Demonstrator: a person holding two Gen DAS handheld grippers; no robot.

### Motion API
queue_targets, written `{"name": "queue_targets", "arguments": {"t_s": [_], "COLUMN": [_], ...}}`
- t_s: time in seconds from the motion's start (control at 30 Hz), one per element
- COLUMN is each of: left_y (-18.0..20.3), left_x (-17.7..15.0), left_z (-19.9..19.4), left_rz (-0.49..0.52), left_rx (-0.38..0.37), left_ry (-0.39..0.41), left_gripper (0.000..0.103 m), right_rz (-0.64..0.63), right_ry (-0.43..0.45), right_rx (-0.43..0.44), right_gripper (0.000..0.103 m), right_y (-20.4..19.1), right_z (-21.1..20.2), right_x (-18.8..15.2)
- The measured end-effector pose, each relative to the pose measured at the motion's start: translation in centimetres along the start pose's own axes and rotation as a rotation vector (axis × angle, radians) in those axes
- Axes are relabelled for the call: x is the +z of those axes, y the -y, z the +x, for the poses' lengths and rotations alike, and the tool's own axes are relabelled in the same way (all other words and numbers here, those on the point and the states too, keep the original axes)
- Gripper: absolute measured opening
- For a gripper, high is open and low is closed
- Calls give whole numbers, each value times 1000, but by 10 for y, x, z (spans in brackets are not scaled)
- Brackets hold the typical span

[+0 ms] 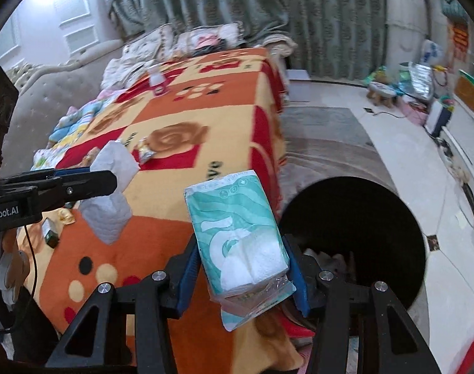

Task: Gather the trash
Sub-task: 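Carry the tissue and teal pack over the bin and open both tools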

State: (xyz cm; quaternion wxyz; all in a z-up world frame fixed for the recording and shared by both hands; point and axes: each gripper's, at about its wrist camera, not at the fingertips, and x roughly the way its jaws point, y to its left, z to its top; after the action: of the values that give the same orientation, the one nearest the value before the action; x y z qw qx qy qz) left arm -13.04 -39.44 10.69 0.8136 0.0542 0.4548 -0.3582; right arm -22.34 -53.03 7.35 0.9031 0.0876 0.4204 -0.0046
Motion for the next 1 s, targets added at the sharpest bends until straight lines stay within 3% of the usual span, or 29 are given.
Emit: {"name": "queue_targets", "arguments": {"t_s": [0.57,1.0], "left_y": [70,78], "left_x": [24,30], "left_z": [59,89], "left_rz": [92,74], "left_rx": [-80,-97], "left_ry": [-44,-78], "left_gripper": [32,32], "right_rz": [146,185], "right_ry": [4,-18], "right_rx": [-104,-131], "right_gripper": [49,49], "right_y": [81,103], "right_z": [-16,-4], "right_x": [-15,-18]}}
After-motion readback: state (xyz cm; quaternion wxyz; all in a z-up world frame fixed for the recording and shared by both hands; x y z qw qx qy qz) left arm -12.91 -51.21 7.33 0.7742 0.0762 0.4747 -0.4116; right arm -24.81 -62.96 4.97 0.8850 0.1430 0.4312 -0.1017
